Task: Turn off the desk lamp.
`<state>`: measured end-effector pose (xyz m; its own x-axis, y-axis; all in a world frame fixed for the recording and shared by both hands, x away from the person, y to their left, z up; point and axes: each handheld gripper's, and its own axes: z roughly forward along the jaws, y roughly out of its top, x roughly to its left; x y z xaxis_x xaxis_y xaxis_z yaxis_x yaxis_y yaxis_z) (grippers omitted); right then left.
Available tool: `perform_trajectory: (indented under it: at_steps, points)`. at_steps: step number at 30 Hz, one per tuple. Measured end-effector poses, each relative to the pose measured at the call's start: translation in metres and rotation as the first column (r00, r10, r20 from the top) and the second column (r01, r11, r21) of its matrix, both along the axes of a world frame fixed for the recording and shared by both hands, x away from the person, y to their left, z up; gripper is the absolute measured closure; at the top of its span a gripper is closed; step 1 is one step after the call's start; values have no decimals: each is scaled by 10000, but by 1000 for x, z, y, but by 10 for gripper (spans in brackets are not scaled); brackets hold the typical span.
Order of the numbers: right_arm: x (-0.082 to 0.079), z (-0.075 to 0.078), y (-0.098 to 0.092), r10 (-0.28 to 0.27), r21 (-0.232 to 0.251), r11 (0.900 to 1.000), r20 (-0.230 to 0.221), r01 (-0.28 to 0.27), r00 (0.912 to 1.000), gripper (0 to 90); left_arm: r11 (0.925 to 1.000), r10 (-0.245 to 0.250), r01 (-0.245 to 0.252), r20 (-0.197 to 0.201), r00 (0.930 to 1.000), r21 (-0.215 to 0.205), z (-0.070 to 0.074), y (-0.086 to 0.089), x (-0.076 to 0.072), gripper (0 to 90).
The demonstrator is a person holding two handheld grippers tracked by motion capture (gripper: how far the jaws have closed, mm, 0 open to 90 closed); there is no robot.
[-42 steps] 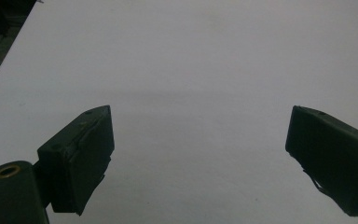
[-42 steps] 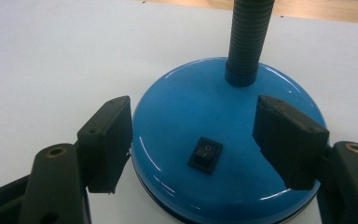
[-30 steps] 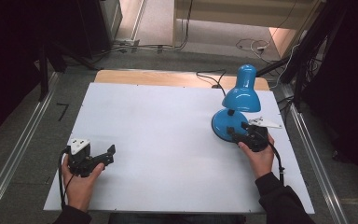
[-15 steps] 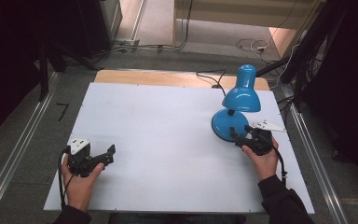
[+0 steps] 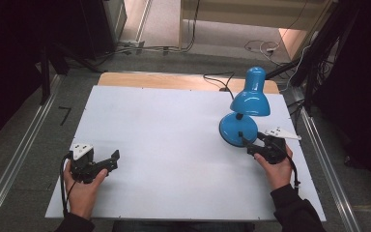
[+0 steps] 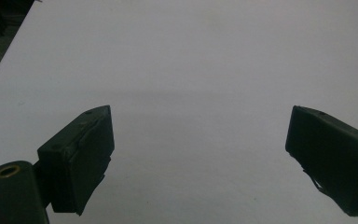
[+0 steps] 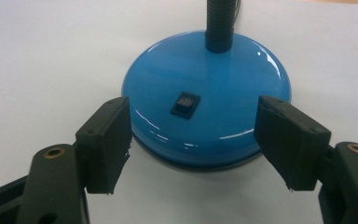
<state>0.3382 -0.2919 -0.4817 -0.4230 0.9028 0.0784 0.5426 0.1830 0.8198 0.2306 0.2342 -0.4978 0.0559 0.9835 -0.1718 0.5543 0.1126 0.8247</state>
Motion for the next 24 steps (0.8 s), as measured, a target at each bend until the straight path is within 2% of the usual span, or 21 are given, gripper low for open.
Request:
perform_trajectory:
  at_steps: [24]
  points:
    - [-9,-2,-9,-88,-83,9999,-223,86,9997,264,10000,-5,5,-7,10000,-21,0,0,0,84]
